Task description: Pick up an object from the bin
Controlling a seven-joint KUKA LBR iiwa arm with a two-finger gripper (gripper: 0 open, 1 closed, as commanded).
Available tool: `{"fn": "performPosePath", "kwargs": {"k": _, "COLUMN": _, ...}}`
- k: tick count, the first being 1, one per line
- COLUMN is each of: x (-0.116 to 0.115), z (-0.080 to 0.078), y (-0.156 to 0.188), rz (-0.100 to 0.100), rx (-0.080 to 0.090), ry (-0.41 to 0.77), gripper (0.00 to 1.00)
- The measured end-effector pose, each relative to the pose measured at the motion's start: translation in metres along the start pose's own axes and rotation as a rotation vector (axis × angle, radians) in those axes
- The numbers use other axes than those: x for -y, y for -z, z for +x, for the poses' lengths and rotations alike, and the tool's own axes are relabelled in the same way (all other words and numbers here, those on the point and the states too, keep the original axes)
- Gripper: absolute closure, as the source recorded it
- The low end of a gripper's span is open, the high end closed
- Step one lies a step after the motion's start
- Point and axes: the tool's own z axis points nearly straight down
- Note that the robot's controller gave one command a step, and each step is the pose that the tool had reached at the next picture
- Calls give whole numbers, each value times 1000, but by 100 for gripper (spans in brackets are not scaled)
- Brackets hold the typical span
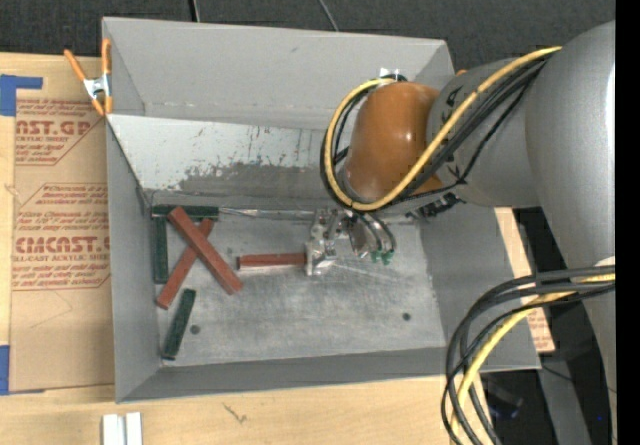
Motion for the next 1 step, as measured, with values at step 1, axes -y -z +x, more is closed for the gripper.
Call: {"fn": "performPosePath", "kwargs": {"k": 1, "x": -1, "z": 4, "y": 47, "rz": 1, "rx": -22, "ry": -5, "gripper": 100}}
